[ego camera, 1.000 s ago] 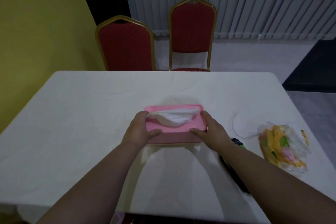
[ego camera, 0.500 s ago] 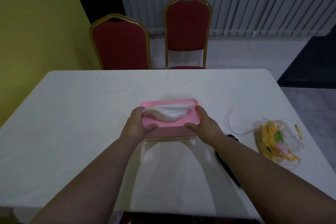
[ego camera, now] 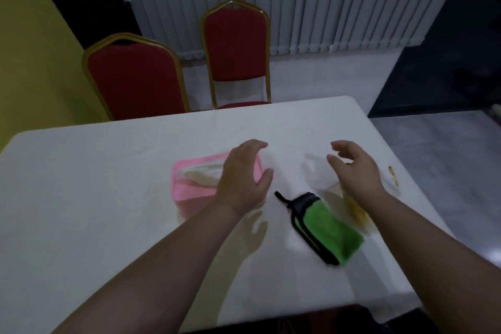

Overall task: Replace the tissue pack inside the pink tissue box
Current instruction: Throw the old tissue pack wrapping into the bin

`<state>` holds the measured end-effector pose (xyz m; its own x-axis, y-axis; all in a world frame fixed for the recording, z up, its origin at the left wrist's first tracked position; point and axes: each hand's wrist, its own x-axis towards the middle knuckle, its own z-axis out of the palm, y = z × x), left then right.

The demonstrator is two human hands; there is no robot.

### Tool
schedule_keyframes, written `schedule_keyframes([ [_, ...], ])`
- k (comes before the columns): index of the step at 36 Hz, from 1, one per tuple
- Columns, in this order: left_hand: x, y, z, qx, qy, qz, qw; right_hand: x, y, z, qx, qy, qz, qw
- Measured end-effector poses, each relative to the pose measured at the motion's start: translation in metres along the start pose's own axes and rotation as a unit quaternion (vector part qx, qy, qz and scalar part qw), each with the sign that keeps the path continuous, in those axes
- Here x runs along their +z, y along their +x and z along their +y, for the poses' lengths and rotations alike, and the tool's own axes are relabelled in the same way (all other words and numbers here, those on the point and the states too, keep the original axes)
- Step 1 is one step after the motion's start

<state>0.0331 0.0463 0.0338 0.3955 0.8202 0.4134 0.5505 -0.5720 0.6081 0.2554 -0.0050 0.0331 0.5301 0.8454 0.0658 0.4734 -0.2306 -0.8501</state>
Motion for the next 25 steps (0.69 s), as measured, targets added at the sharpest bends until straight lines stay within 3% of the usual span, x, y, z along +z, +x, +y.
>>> schedule_keyframes([
  [5,0.06,0.018,0.042,-0.099,-0.078,-0.185,0.975,-0.054,-0.005,0.041,0.083,-0.066,0.111,0.988],
  [8,0.084,0.02,0.042,-0.119,-0.065,-0.234,0.963,-0.056,-0.008,0.061,0.165,-0.082,0.08,0.98],
  [13,0.14,0.033,0.053,-0.158,-0.014,-0.348,0.924,-0.066,-0.006,0.101,0.318,0.032,0.006,0.948],
  [19,0.185,0.043,0.053,-0.158,0.112,-0.359,0.913,-0.066,0.004,0.134,0.364,0.084,-0.032,0.927],
  [25,0.206,0.04,0.044,-0.139,0.18,-0.295,0.928,-0.064,0.015,0.143,0.356,0.057,-0.096,0.928],
])
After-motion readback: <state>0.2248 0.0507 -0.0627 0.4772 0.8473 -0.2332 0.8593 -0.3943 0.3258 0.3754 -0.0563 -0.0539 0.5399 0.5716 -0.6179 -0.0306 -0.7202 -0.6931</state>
